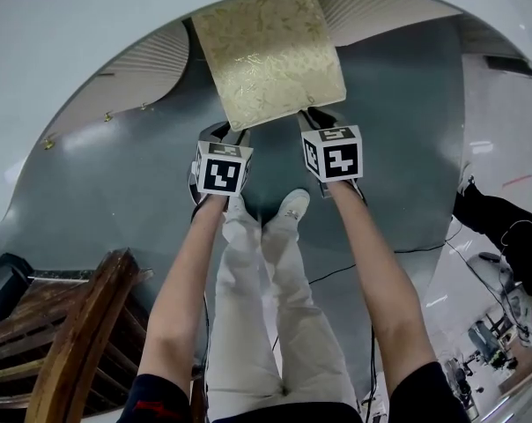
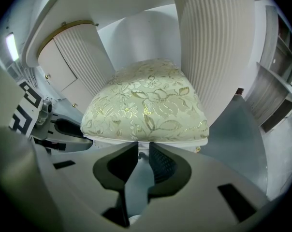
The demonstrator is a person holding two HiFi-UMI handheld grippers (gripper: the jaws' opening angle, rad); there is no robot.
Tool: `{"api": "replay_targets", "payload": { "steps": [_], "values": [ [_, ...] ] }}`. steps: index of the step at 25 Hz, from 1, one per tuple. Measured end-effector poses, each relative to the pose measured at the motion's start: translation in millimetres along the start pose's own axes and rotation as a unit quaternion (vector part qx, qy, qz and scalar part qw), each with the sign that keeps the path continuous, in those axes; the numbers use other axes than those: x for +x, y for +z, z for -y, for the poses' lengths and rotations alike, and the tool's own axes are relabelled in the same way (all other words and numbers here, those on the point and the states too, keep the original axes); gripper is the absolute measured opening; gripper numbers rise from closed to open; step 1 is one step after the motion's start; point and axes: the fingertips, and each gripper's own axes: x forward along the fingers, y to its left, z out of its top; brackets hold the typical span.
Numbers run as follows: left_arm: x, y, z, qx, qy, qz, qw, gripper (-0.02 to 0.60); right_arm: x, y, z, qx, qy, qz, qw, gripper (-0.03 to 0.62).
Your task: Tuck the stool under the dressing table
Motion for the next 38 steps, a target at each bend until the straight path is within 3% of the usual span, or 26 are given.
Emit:
{"api": "replay_targets", "payload": {
  "steps": [38],
  "values": [
    [14,40,-31,0.009,0.016,0.015,0.9997,0.181,23,45,13,-0.046,-0.026,0.01,0.999,0.057]
  ]
}}
